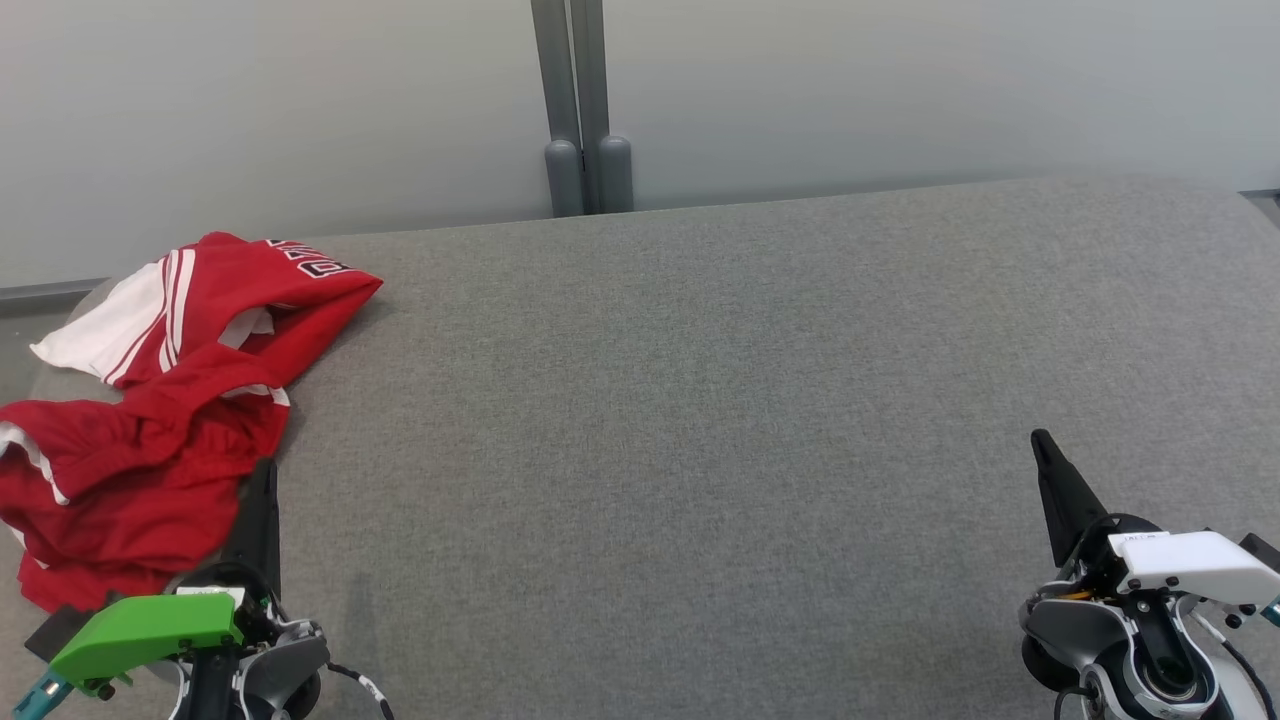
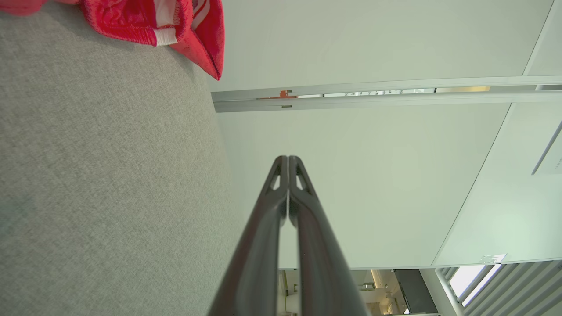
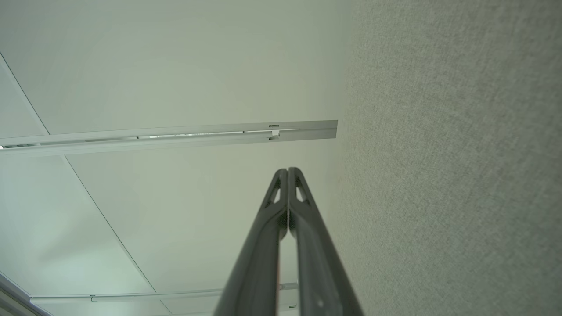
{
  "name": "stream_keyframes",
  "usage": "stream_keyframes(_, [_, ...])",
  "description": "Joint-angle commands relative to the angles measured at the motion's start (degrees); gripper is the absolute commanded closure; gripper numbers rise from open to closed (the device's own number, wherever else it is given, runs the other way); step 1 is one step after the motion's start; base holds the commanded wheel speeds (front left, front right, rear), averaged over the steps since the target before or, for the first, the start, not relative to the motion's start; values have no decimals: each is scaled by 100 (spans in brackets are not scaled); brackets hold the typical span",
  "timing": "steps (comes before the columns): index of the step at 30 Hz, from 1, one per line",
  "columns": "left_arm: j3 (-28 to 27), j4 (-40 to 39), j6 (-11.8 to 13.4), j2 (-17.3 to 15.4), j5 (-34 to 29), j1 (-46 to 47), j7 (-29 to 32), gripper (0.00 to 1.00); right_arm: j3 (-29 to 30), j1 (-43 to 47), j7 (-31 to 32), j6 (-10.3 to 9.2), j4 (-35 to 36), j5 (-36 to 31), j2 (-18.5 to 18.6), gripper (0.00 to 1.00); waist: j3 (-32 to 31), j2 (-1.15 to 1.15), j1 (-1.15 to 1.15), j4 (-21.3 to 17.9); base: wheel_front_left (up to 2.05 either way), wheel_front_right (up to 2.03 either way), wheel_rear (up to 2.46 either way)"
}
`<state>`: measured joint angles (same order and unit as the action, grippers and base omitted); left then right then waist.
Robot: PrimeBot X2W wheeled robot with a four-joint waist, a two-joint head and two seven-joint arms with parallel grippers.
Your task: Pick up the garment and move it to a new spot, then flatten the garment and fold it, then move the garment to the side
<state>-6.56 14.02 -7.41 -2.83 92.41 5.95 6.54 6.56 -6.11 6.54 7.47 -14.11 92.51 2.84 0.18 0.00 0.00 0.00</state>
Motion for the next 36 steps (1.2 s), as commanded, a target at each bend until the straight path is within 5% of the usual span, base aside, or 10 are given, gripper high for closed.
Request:
stream_keyframes(1, [-6,-8,-31,-10,-7,70,11,100,-2,-32,8,6,25,-31,11,100,0,0,0,0,0,0,0])
stream_keyframes(36, [-6,-8,-31,-10,-7,70,11,100,-2,-32,8,6,25,-31,11,100,0,0,0,0,0,0,0])
